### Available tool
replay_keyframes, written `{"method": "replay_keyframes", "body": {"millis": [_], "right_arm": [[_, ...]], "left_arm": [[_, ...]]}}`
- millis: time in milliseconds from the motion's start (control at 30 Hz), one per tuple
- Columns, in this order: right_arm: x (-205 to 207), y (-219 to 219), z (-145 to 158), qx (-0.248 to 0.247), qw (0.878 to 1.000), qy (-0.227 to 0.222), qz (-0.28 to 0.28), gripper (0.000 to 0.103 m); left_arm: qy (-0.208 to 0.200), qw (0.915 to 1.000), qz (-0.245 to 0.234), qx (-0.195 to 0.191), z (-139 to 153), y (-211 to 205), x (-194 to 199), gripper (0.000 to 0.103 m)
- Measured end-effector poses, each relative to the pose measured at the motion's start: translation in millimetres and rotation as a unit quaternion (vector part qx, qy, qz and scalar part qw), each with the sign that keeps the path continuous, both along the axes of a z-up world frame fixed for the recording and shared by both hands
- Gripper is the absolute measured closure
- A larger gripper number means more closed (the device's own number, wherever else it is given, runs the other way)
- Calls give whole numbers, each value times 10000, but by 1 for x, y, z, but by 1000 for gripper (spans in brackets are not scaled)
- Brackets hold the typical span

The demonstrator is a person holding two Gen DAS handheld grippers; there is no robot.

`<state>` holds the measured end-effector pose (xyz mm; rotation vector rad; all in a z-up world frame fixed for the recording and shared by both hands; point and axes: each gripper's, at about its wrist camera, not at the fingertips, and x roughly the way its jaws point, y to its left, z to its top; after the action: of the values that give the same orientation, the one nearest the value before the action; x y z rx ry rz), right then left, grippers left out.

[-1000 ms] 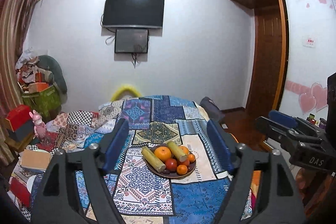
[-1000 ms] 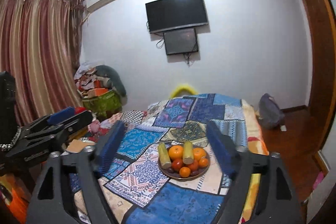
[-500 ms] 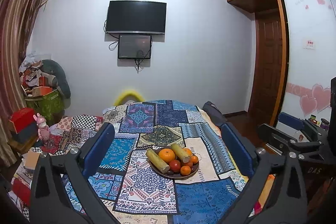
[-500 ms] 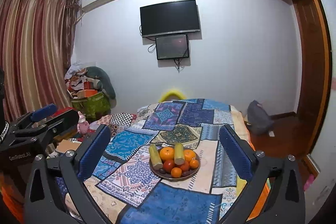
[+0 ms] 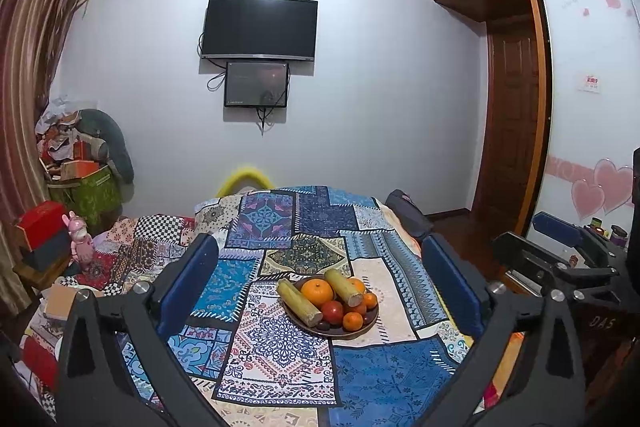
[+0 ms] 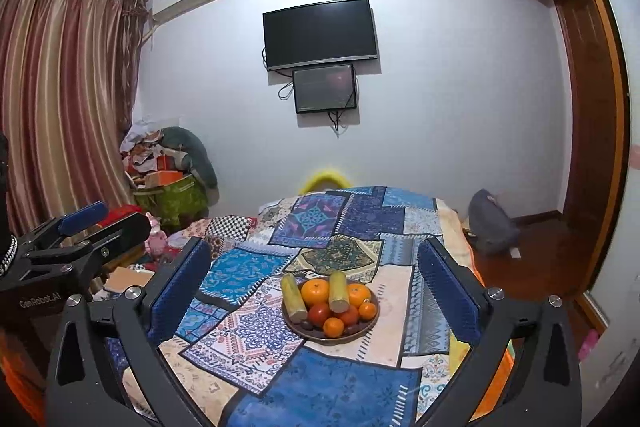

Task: Organize fruits

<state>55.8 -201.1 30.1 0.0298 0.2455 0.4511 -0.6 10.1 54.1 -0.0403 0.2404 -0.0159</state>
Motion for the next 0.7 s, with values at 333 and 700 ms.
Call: {"method": "replay_keyframes", "body": {"millis": [333,700], "right_arm": [[-2,0,2,-29,10000,-7,-24,0],[-6,1,4,-87,9999,-71,-95,0]], "left_arm": [[12,10000,-34,60,-1,-4,1,0],[23,10000,-72,46,-2,-6,2,0]]}}
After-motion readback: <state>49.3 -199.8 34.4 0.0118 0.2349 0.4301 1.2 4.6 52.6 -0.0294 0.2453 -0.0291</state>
